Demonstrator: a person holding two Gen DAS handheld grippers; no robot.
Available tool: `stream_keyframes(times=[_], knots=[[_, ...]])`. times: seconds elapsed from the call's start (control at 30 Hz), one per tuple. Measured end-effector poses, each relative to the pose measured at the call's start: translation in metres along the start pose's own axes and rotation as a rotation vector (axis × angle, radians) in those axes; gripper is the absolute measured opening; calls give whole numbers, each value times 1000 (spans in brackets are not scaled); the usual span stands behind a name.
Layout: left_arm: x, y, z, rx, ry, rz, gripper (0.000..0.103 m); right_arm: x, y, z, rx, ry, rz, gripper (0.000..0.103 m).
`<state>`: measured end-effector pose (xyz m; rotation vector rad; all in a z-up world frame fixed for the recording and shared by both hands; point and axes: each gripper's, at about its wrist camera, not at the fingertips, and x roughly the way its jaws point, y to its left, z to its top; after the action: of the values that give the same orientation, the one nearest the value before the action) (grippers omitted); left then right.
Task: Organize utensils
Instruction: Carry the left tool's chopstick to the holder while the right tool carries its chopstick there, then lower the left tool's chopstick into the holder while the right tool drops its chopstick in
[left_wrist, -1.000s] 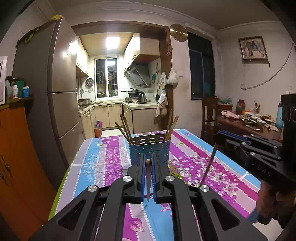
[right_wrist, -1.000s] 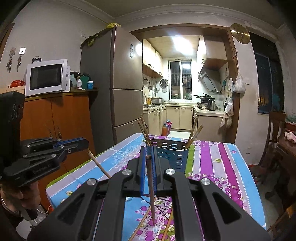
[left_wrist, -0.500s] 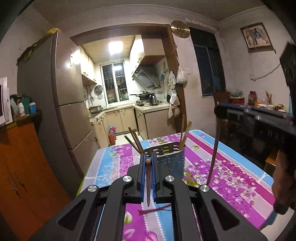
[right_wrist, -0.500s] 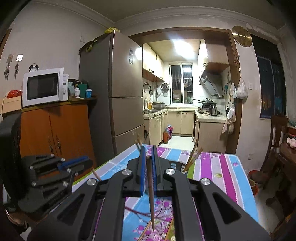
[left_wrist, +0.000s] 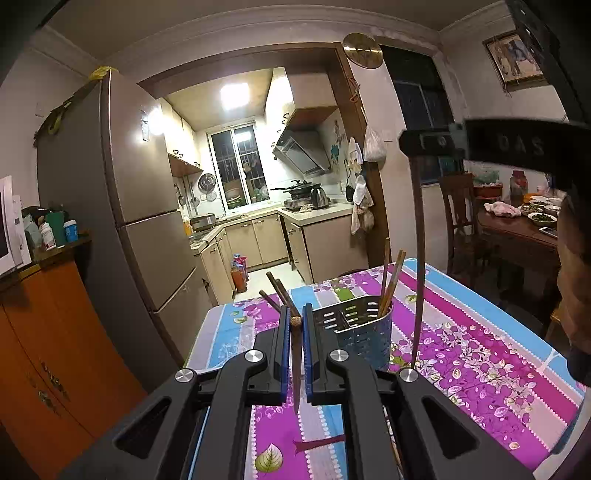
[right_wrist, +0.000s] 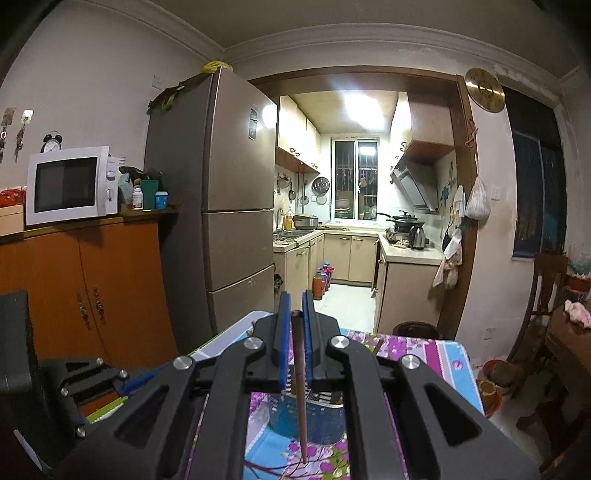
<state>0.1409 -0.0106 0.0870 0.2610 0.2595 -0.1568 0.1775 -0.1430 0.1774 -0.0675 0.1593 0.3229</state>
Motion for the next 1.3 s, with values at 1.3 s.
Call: stream_keyframes(times=[1.3], knots=[[173,41,24,-267,50,-106,8,137,-55,-67,219,101,-81,10]])
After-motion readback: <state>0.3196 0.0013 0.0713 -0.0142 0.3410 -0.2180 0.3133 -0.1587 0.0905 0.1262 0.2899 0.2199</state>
